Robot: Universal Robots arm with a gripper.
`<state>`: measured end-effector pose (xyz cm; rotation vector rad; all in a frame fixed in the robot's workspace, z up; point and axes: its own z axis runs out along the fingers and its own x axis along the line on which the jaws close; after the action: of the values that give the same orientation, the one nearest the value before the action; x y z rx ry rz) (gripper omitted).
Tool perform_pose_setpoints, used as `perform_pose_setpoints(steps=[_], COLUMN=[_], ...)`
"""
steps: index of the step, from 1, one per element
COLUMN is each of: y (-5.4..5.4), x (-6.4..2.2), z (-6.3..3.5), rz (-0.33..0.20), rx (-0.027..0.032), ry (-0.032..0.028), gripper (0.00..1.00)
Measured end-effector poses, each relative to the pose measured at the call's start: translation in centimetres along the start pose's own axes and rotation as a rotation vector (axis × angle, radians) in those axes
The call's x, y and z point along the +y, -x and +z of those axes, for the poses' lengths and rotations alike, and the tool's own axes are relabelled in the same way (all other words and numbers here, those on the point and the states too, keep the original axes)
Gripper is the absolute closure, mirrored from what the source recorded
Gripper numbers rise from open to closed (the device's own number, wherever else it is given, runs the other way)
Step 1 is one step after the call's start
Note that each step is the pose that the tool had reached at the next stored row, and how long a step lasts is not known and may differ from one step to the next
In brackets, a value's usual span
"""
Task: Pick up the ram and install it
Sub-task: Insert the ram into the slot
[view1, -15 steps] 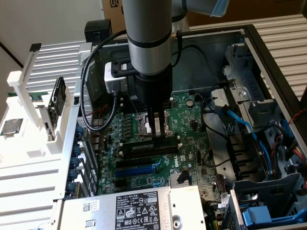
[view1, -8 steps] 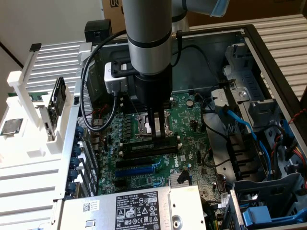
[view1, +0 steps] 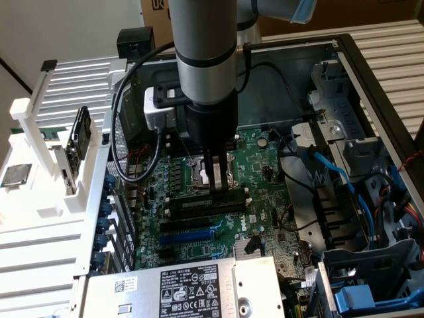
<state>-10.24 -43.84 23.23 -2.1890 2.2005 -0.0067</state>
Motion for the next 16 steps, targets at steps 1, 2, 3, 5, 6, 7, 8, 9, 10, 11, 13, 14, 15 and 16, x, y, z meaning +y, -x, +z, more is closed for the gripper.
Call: perform_pose_setpoints(steps=[1,2,3,5,6,7,8,9,10,11,13,14,15,16], y=[0.00,0.00,0.00,0.00,0.00,0.00,0.00,0.00,0.00,0.00,-0.01,-0.01,-0.01,-0.01], x=[0.00,0.00,0.00,0.01,0.01,0.01,0.01,0.02,0.02,0.01,0.02,0.02,0.02,0.02], z=[0.01,0.02,0.04,0.06,0.07,0.08,0.12,0.14,0.19,0.24,0.31,0.35,0.39,0.44], rz=[0.000,-0.001,-0.001,-0.003,-0.003,-0.003,-0.004,-0.004,-0.005,-0.006,-0.007,-0.007,-0.008,-0.008], rx=[0.0000,0.0000,-0.0002,-0.0001,-0.0002,-0.0001,-0.0002,-0.0001,-0.0002,-0.0004,-0.0003,-0.0002,-0.0002,-0.0004], ry=[0.0000,0.0000,0.0000,0.0001,0.0001,0.0001,0.0002,0.0002,0.0002,0.0000,0.0002,0.0002,0.0002,0.0002], gripper=[0.88,0.88,0.88,0.88,0.88,0.88,0.88,0.88,0.88,0.88,0.88,0.88,0.88,0.88])
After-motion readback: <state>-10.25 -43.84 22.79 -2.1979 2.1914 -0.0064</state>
